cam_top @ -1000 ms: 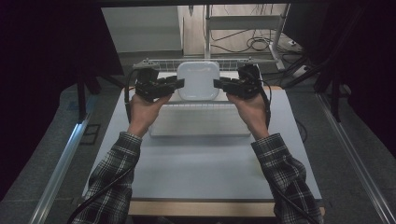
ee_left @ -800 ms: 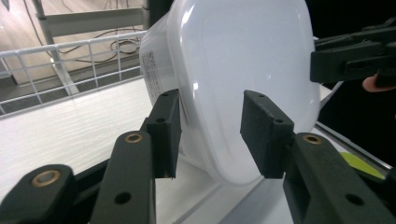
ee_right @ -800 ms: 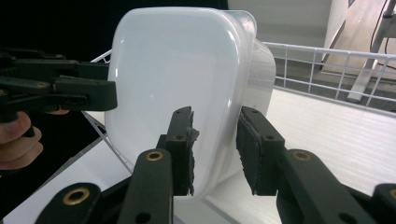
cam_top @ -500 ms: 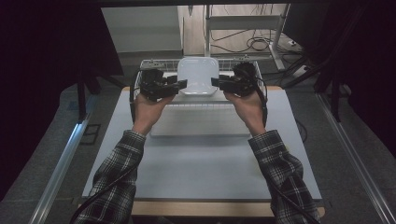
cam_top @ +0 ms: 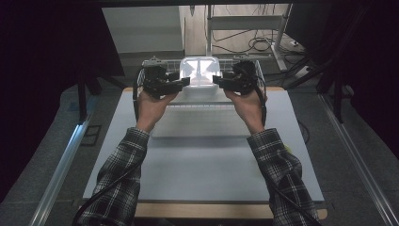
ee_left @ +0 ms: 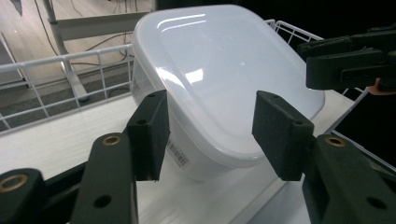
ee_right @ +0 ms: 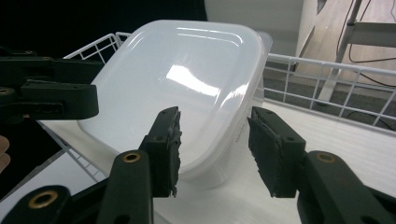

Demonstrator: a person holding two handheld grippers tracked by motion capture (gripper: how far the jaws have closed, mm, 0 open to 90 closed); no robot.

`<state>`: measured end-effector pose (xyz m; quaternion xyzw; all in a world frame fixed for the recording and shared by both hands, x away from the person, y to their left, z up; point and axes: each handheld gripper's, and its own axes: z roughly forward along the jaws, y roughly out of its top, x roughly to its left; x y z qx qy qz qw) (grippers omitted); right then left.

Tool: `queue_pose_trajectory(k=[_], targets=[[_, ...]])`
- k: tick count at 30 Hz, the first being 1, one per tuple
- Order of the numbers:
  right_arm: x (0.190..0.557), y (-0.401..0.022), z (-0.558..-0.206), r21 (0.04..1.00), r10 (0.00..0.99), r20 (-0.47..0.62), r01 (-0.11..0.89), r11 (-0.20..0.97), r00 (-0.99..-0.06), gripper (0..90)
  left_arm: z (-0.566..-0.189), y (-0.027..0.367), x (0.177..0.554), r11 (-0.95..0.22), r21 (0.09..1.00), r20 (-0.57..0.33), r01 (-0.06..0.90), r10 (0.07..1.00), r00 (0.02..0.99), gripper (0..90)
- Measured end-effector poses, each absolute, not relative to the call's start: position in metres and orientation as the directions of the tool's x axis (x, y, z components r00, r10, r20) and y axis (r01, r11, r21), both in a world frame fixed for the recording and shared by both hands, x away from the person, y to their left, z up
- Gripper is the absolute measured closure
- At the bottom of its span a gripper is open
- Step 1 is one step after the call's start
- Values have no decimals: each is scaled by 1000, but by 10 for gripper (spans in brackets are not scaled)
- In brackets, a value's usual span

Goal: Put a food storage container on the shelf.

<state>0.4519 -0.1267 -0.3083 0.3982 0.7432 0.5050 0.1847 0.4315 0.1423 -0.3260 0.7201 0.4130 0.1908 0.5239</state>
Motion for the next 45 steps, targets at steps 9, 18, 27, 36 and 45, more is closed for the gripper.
queue_pose_trajectory(k=[9,18,27,36,45], targets=[[455,-125,-308,899,772,144,408,160,-620,563,-328,145,438,-64,914,-196,400,793,577,481],[457,-127,-308,900,777,148,409,150,-611,552,-327,145,438,-58,918,-194,393,798,570,458],[446,-132,-306,907,763,131,388,166,-633,552,-324,155,420,-44,930,-197,365,778,597,509],[429,-145,-315,912,745,124,371,175,-656,511,-336,160,399,-99,926,-168,366,757,631,449],[414,-154,-329,908,716,134,374,188,-685,376,-354,164,377,-135,918,-165,374,727,667,331]])
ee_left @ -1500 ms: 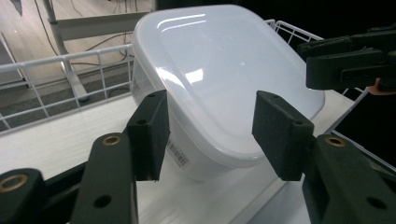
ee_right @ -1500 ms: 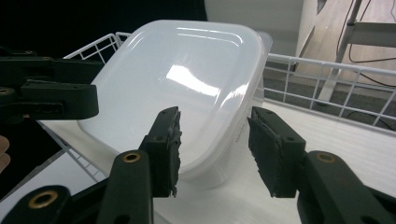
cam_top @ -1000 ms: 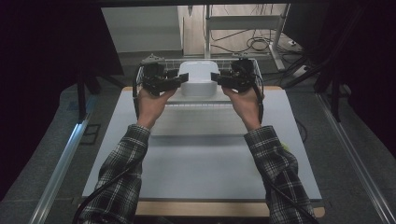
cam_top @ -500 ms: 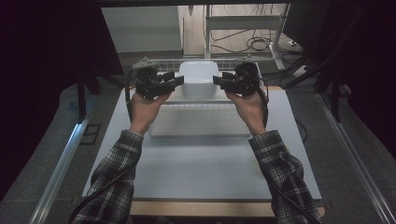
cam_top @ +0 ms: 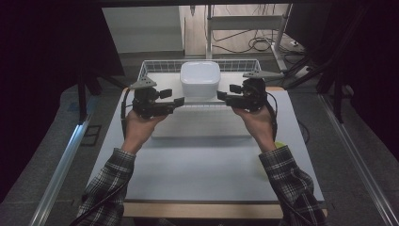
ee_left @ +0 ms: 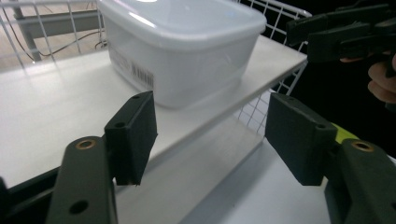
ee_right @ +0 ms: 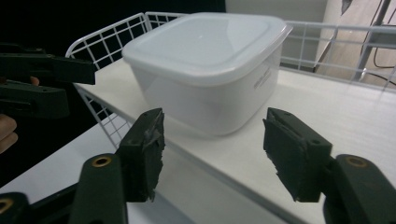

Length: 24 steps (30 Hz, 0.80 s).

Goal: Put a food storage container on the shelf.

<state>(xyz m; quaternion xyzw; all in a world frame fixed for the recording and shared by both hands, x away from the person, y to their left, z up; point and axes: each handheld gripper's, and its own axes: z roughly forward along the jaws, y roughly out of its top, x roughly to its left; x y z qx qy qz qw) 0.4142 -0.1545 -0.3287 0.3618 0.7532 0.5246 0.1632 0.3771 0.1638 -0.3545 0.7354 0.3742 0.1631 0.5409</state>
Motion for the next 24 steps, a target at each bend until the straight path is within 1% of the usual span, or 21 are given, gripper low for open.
queue_pose_trajectory(k=[6,8,13,17,20,24], targets=[[401,-156,-340,907,705,109,360,218,-701,301,-366,166,360,-160,914,-149,372,722,676,244],[396,-157,-344,905,701,104,359,227,-705,273,-369,166,354,-170,913,-142,371,721,678,194],[384,-158,-354,901,684,96,355,248,-723,210,-375,163,339,-202,906,-121,372,719,684,108],[374,-159,-363,900,664,93,349,263,-742,161,-385,160,327,-217,897,-126,384,708,695,72],[367,-162,-370,895,659,86,349,280,-748,133,-394,158,319,-229,889,-130,396,704,698,65],[362,-168,-381,892,656,85,351,286,-750,97,-404,156,309,-240,895,-109,375,699,707,60]])
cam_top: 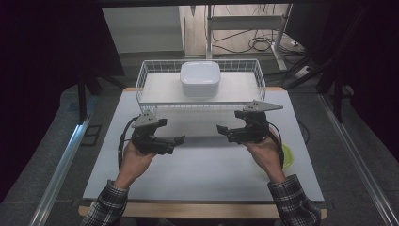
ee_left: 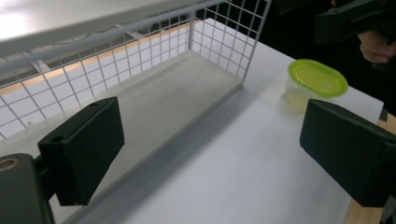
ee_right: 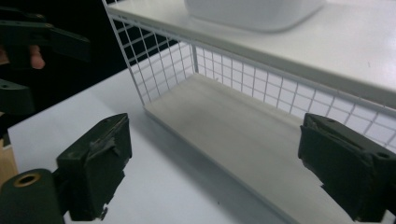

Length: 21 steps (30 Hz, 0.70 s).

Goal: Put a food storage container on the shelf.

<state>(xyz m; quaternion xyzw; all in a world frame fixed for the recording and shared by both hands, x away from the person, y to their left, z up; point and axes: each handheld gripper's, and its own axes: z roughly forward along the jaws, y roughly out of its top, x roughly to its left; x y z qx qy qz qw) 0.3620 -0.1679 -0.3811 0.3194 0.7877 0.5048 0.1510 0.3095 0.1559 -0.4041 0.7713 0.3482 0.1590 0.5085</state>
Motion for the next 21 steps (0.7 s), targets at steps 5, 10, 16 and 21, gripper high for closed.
queue_pose_trajectory(k=[5,10,16,21], targets=[[357,-177,-393,886,656,79,354,298,-750,68,-415,156,300,-275,898,-55,343,704,708,55],[350,-181,-399,881,654,60,348,321,-754,43,-426,159,296,-279,888,-67,364,705,706,49],[341,-188,-411,871,645,72,363,331,-760,50,-438,165,286,-285,889,-48,359,720,692,54],[336,-193,-420,864,649,74,374,338,-757,63,-449,168,277,-299,881,-37,367,729,684,64]])
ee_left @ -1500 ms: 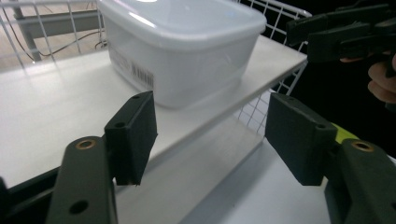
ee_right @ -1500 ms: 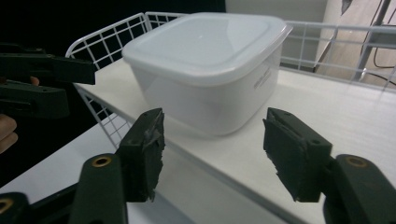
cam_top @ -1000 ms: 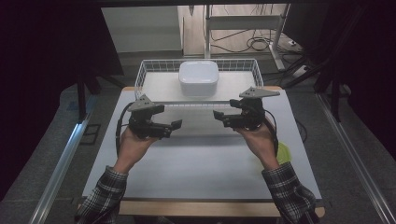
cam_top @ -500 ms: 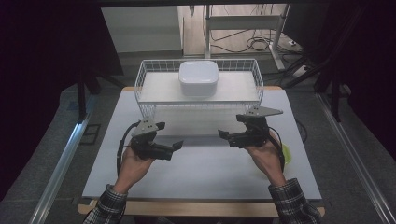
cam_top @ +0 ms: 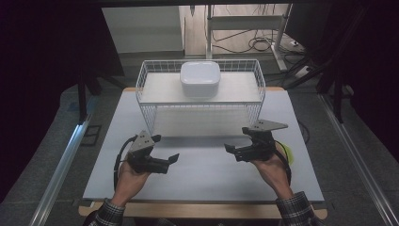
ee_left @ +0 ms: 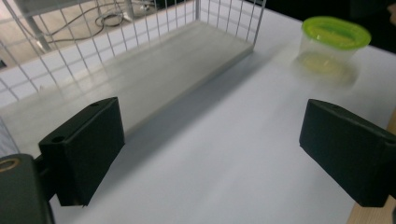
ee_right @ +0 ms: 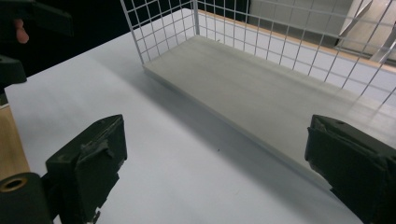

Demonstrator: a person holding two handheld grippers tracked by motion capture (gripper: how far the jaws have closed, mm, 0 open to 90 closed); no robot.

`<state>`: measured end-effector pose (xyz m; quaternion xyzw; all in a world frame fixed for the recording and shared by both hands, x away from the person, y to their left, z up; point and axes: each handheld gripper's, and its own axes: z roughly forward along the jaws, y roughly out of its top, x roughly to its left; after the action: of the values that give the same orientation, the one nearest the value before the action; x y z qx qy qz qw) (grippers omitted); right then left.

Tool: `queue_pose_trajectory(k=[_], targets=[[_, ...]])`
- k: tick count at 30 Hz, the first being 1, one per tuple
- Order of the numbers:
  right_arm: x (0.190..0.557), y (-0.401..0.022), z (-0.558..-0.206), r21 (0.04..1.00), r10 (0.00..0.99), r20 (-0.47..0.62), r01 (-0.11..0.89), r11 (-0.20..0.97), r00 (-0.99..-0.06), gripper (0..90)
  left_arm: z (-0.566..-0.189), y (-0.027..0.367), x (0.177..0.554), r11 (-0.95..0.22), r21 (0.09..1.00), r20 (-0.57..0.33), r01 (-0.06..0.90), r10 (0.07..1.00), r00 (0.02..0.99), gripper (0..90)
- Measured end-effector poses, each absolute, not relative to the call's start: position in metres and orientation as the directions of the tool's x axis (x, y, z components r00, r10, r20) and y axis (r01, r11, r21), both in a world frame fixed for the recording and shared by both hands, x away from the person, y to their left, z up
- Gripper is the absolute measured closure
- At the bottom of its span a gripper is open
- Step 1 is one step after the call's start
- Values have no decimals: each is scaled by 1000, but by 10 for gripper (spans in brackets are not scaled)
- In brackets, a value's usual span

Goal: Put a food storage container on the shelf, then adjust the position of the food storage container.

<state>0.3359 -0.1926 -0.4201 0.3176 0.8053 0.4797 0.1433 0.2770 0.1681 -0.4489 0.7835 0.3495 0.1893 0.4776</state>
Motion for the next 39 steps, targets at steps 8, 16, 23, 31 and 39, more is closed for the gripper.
queue_pose_trajectory(k=[8,16,23,31,39], targets=[[325,-194,-438,848,667,56,388,361,-743,50,-469,168,269,-338,845,-42,413,730,683,74],[308,-200,-456,842,672,43,389,374,-739,34,-485,170,253,-343,849,-28,403,732,681,60],[296,-205,-467,838,675,38,391,380,-737,34,-501,174,239,-355,841,-14,409,740,672,54],[286,-209,-480,809,678,45,425,406,-734,39,-509,177,234,-354,835,-18,421,747,665,48],[291,-216,-480,796,699,90,473,378,-709,16,-511,178,235,-345,839,-22,420,750,662,50]])
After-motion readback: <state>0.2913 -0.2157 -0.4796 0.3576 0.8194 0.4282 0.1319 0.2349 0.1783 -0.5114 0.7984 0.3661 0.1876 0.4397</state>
